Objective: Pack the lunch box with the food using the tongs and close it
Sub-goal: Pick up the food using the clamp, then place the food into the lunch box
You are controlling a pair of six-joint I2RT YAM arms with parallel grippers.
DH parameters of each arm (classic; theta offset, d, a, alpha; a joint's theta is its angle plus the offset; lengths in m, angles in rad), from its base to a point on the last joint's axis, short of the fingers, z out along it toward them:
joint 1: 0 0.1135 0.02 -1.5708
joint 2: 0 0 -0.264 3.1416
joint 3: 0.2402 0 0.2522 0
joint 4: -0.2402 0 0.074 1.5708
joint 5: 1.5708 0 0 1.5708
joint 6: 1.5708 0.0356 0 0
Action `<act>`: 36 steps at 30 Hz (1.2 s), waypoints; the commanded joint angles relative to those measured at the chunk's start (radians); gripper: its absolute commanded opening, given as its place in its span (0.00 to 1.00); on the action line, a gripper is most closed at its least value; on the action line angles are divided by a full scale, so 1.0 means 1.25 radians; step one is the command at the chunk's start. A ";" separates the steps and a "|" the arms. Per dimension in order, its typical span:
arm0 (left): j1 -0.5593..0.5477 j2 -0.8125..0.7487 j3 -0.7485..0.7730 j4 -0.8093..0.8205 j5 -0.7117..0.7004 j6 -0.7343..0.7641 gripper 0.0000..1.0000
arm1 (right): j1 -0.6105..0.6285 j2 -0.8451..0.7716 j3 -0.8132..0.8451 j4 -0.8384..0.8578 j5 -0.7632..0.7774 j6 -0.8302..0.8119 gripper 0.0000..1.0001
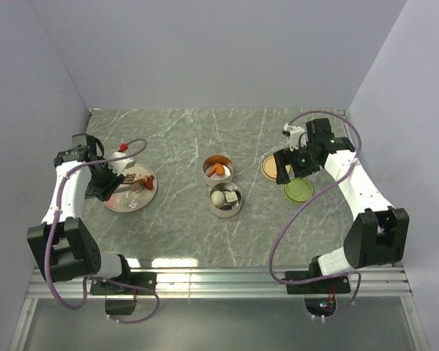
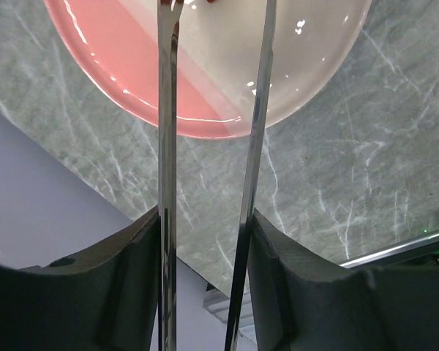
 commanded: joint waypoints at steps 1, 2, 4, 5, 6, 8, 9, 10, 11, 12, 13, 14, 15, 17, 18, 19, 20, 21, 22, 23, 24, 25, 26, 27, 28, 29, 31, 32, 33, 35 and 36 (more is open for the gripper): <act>0.008 -0.004 -0.015 0.016 -0.008 0.029 0.49 | 0.005 -0.010 0.039 0.010 0.008 0.003 1.00; 0.009 0.000 -0.016 0.011 -0.008 0.030 0.49 | 0.005 -0.010 0.039 0.010 0.008 0.004 1.00; 0.015 0.005 -0.015 0.011 -0.004 0.030 0.49 | 0.005 -0.009 0.039 0.010 0.008 0.003 1.00; 0.017 0.006 -0.014 0.012 -0.004 0.029 0.48 | 0.005 -0.009 0.041 0.010 0.008 0.004 1.00; 0.019 0.006 -0.010 0.016 -0.002 0.026 0.47 | 0.005 -0.010 0.039 0.010 0.008 0.003 1.00; 0.023 0.011 -0.001 0.012 0.007 0.024 0.45 | 0.005 -0.009 0.039 0.010 0.008 0.003 1.00; 0.024 0.013 0.009 0.007 0.009 0.021 0.42 | 0.006 -0.009 0.042 0.010 0.007 0.004 1.00; 0.028 0.015 0.014 0.005 0.011 0.019 0.41 | 0.005 -0.008 0.042 0.010 0.006 0.005 1.00; 0.031 0.017 0.021 0.005 0.018 0.020 0.40 | 0.005 -0.008 0.043 0.008 0.005 0.005 1.00; 0.035 0.018 0.032 0.002 0.021 0.020 0.39 | 0.006 -0.008 0.043 0.008 0.003 0.005 1.00; 0.037 0.018 0.038 -0.004 0.022 0.019 0.39 | 0.005 -0.007 0.044 0.008 0.003 0.005 1.00; 0.043 0.025 0.045 -0.008 0.024 0.014 0.38 | 0.006 -0.007 0.047 0.008 0.002 0.005 1.00; 0.044 0.027 0.059 -0.014 0.031 0.014 0.36 | 0.006 -0.007 0.046 0.008 0.002 0.005 1.00; 0.052 0.030 0.071 -0.025 0.036 0.014 0.35 | 0.005 -0.007 0.046 0.008 0.003 0.005 1.00; 0.052 0.032 0.081 -0.026 0.036 0.011 0.34 | 0.006 -0.007 0.046 0.008 0.004 0.005 1.00; 0.052 0.030 0.086 -0.028 0.038 0.013 0.33 | 0.005 -0.007 0.046 0.008 0.004 0.005 1.00; 0.051 0.030 0.089 -0.033 0.039 0.010 0.32 | 0.005 -0.007 0.044 0.008 0.004 0.004 1.00; 0.052 0.030 0.099 -0.037 0.040 0.010 0.31 | 0.006 -0.007 0.044 0.008 0.004 0.005 1.00; 0.052 0.032 0.104 -0.040 0.043 0.009 0.30 | 0.006 -0.007 0.043 0.011 0.004 0.004 1.00; 0.052 0.030 0.109 -0.046 0.044 0.009 0.30 | 0.006 -0.008 0.043 0.011 0.004 0.004 1.00; 0.052 0.033 0.119 -0.048 0.045 0.006 0.29 | 0.005 -0.005 0.043 0.011 0.004 0.005 1.00; 0.052 0.033 0.124 -0.052 0.051 0.006 0.28 | 0.006 -0.004 0.044 0.010 0.003 0.005 1.00; 0.052 0.035 0.138 -0.062 0.055 0.000 0.28 | 0.006 -0.004 0.044 0.010 0.003 0.005 1.00; 0.052 0.037 0.147 -0.066 0.063 -0.002 0.28 | 0.005 -0.005 0.044 0.011 0.003 0.005 1.00; 0.051 0.038 0.157 -0.071 0.078 -0.009 0.28 | 0.006 -0.004 0.044 0.012 0.002 0.007 1.00; 0.048 0.040 0.180 -0.079 0.088 -0.014 0.28 | 0.006 -0.003 0.046 0.012 0.002 0.007 1.00; 0.029 0.044 0.202 -0.095 0.095 -0.035 0.27 | 0.007 0.000 0.048 0.012 -0.002 0.008 1.00; 0.016 0.043 0.219 -0.100 0.103 -0.041 0.27 | 0.007 0.000 0.050 0.012 -0.002 0.010 1.00; 0.002 0.042 0.227 -0.106 0.106 -0.050 0.27 | 0.007 0.002 0.052 0.012 -0.004 0.013 1.00; -0.057 0.039 0.248 -0.109 0.113 -0.084 0.27 | 0.008 0.004 0.058 0.016 -0.010 0.019 1.00; -0.082 0.038 0.255 -0.113 0.113 -0.098 0.27 | 0.010 0.006 0.059 0.015 -0.010 0.020 1.00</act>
